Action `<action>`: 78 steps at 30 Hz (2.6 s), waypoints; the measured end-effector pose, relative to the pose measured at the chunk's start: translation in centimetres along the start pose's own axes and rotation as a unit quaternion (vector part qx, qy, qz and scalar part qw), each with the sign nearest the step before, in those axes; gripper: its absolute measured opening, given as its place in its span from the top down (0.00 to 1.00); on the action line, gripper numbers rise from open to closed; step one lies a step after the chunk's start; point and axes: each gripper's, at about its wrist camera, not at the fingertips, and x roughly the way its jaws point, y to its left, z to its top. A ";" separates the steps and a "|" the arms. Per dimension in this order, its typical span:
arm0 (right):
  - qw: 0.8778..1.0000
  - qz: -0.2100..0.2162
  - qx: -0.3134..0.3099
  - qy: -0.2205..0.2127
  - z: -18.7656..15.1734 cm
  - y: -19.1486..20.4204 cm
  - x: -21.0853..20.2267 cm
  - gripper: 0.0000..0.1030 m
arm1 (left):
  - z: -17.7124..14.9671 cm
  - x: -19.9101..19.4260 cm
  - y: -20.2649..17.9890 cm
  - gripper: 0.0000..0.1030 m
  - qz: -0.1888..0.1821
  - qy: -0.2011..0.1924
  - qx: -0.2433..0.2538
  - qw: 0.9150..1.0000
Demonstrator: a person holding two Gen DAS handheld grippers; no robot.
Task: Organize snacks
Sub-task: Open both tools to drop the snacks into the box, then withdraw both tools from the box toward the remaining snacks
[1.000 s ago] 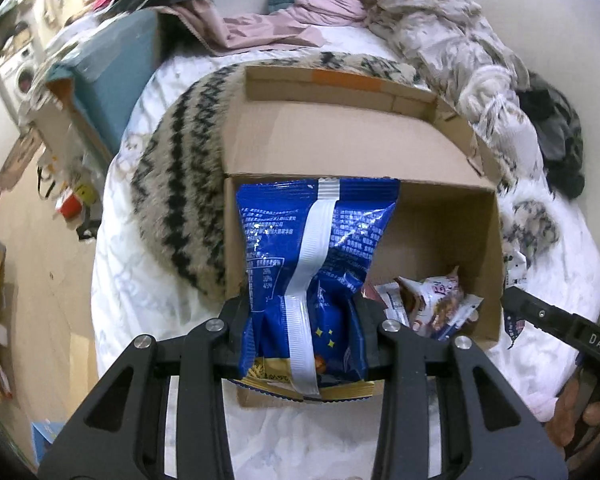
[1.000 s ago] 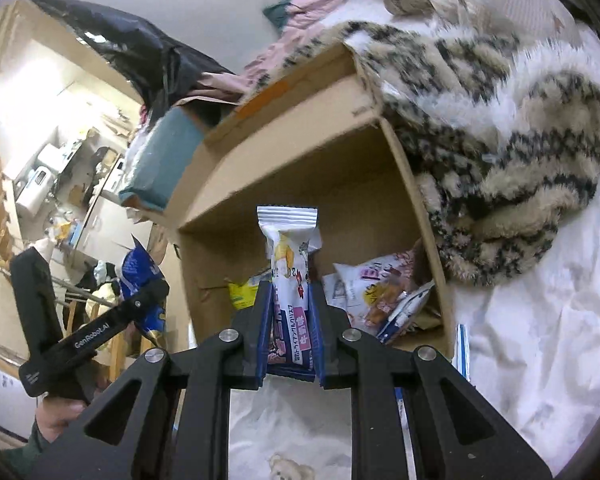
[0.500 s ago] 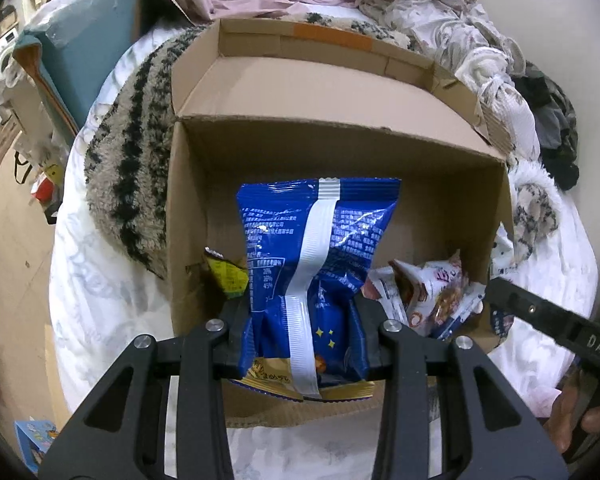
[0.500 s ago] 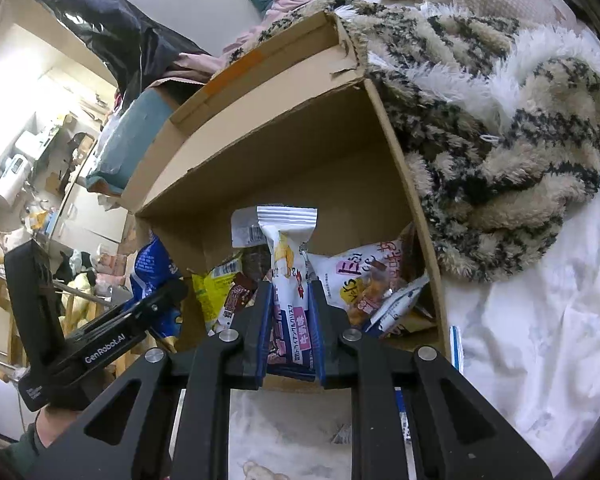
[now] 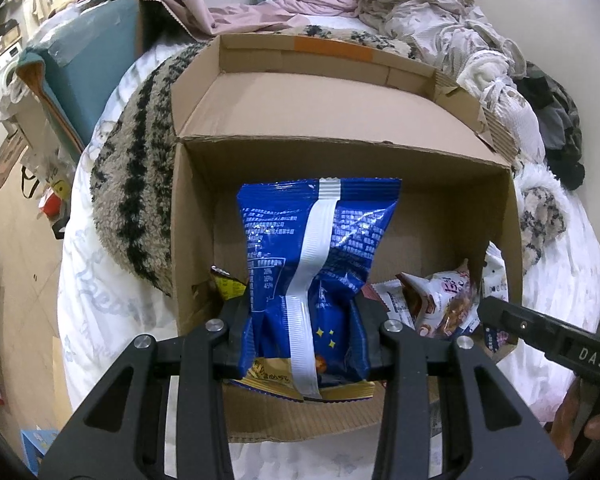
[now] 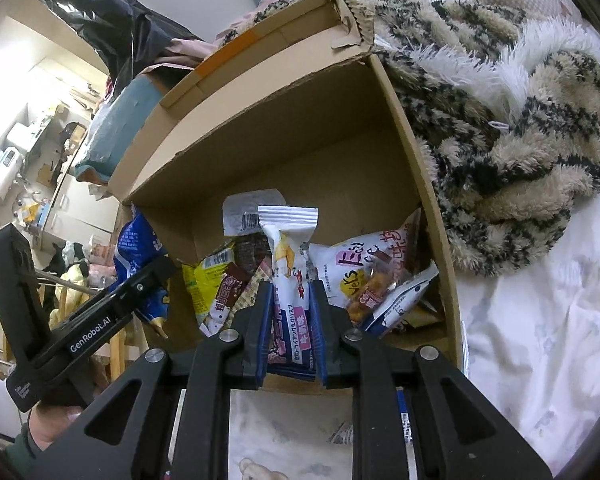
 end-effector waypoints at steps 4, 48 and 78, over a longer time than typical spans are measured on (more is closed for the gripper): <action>1.000 0.004 0.008 0.000 0.1 -0.2 0.1 0.79 | 0.0 -0.1 0.0 0.66 0.003 -0.004 0.004 1.000; 0.997 -0.016 0.055 -0.055 -1.2 -1.6 -4.6 0.27 | -3.1 -6.7 2.7 0.16 0.017 -0.080 -0.033 0.996; 0.985 -0.068 0.147 -0.057 -8.2 -8.7 -10.9 0.27 | -9.7 -8.3 -0.2 0.16 -0.002 -0.044 0.003 0.999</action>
